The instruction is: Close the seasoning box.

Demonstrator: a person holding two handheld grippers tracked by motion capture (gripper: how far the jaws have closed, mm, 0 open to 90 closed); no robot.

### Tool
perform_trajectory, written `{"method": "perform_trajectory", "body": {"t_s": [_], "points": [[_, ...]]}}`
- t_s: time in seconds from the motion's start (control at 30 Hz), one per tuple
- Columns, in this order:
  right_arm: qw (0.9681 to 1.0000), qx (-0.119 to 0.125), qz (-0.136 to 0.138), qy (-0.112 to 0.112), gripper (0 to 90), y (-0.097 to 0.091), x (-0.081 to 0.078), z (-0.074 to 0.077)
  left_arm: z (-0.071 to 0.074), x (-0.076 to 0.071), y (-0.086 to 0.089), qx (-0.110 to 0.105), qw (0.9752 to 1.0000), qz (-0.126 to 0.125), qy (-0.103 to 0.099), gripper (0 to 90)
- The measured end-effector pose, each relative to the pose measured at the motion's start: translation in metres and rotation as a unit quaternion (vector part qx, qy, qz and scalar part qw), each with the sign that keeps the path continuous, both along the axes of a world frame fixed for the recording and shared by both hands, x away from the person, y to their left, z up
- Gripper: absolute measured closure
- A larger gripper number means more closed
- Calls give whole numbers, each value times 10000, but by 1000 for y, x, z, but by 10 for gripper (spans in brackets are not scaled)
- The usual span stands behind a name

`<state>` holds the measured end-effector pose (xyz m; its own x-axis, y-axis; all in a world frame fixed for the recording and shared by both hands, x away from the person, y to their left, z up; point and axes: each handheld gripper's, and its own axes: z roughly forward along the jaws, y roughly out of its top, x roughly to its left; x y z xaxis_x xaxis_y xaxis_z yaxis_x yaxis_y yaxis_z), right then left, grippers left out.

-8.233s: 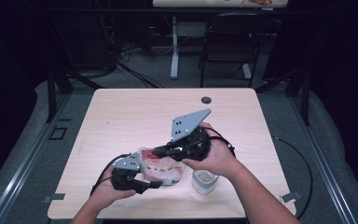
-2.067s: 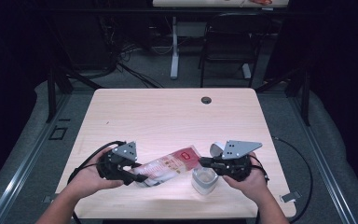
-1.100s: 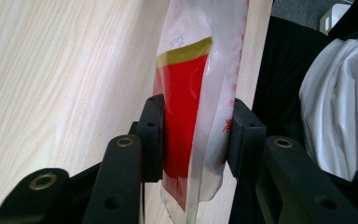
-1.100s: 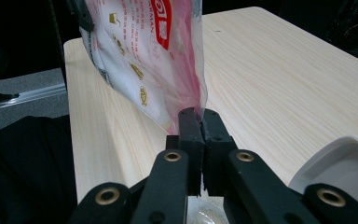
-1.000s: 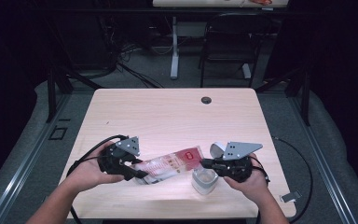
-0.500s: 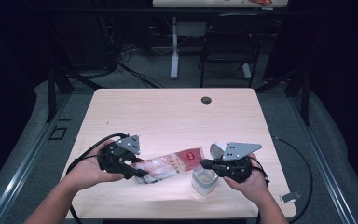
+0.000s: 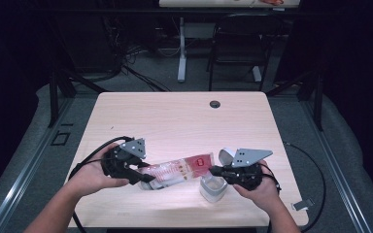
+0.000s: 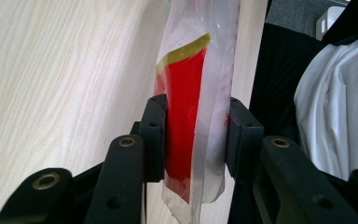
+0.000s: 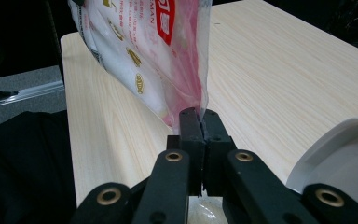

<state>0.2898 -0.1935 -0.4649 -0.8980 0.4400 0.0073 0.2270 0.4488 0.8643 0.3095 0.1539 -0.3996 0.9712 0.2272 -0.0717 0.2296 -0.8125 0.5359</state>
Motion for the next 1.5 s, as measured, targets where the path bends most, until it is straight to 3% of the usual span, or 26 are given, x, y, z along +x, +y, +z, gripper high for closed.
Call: {"method": "perform_trajectory", "body": {"t_s": [1.5], "points": [[9999,-143,-9,70,900,1,1,-7,20,1,-12,314,9994,-164,-66,681]]}}
